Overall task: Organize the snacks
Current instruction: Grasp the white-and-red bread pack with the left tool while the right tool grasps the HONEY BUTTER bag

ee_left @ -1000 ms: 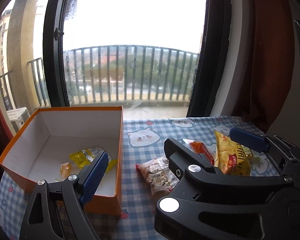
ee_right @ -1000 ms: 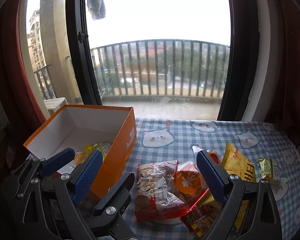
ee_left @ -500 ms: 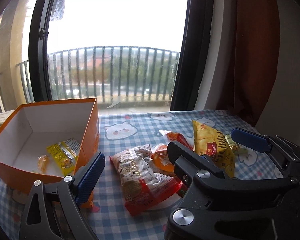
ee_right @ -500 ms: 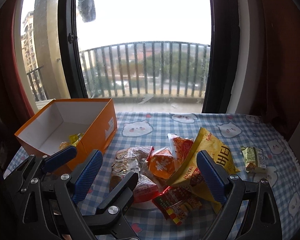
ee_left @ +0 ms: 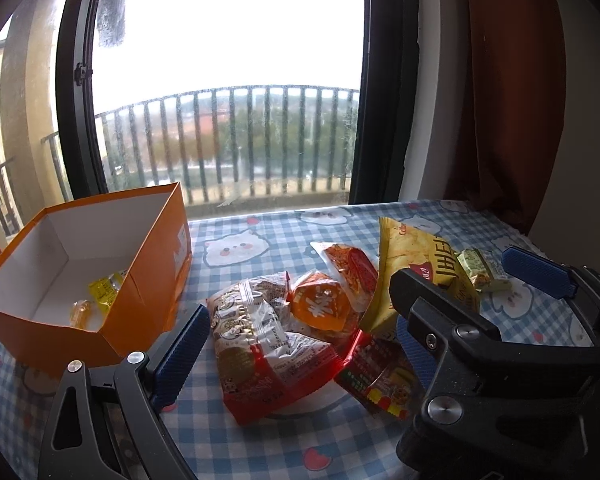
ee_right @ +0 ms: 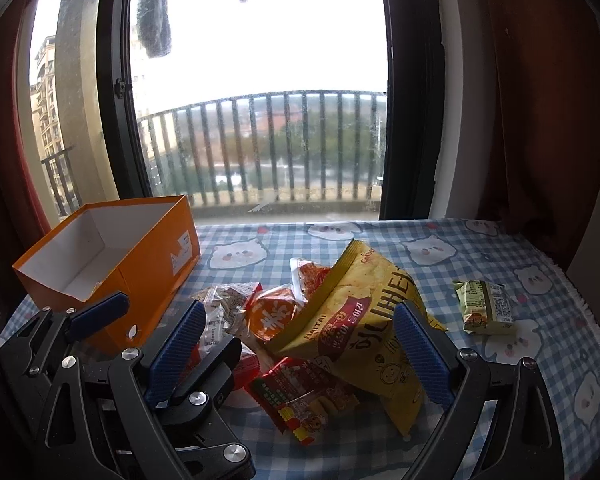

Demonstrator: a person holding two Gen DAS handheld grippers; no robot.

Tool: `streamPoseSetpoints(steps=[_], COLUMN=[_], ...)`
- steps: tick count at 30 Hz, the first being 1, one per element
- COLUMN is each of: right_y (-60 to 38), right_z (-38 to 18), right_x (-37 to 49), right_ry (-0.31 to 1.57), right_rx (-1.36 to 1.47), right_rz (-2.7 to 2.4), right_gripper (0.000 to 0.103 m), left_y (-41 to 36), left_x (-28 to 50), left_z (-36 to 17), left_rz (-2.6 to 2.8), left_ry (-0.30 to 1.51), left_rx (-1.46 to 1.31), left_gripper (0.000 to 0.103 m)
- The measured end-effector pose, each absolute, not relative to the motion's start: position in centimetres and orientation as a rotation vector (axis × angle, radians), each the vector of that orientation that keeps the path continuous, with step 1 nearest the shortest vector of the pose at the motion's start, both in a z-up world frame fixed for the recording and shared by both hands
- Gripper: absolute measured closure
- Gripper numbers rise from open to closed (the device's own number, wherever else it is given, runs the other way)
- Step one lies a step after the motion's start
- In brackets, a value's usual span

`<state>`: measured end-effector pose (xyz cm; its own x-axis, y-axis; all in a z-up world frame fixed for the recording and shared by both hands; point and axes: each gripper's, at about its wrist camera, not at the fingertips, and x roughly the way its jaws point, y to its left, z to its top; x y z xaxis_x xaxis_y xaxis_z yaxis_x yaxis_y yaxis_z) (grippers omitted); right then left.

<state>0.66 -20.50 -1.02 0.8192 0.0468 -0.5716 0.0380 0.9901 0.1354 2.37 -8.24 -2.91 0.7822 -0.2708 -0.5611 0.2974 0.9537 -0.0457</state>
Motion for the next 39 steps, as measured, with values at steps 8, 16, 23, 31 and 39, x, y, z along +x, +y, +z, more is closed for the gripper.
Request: streamPoseSetpoints(steps=[8, 16, 23, 31, 39], right_y=[-23.9, -25.7, -26.8, -26.6, -26.9], right_z=[-3.1, -5.5, -7.4, -8.1, -10.7], right_x=[1.1, 2.5, 4.3, 6.0, 7.0], right_ry=[0.655, 0.712, 0.754, 0.778, 0.85], right_rx=[0.179, 0.21, 0.227, 0.223, 0.269], right_rz=[-0.02, -0.032, -0.042, -0.031, -0.032], right_gripper=[0.007, 0.006, 0.007, 0.007, 0.021], left_y=[-10.2, -12.3, -12.8, -12.8, -12.9], left_x=[3.6, 5.1, 7.5, 8.5, 8.8], left_z=[-4.5, -6.3, -7.9, -8.5, -9.7], left_rz=[-0.27, -0.246, -0.195, -0.15, -0.12], left_ry=[0.647, 0.684, 0.706, 0.718, 0.743], left_rx=[0.052, 0.09, 0.099, 0.123, 0.178], left_gripper=[0.008, 0.008, 0.008, 0.006, 0.007])
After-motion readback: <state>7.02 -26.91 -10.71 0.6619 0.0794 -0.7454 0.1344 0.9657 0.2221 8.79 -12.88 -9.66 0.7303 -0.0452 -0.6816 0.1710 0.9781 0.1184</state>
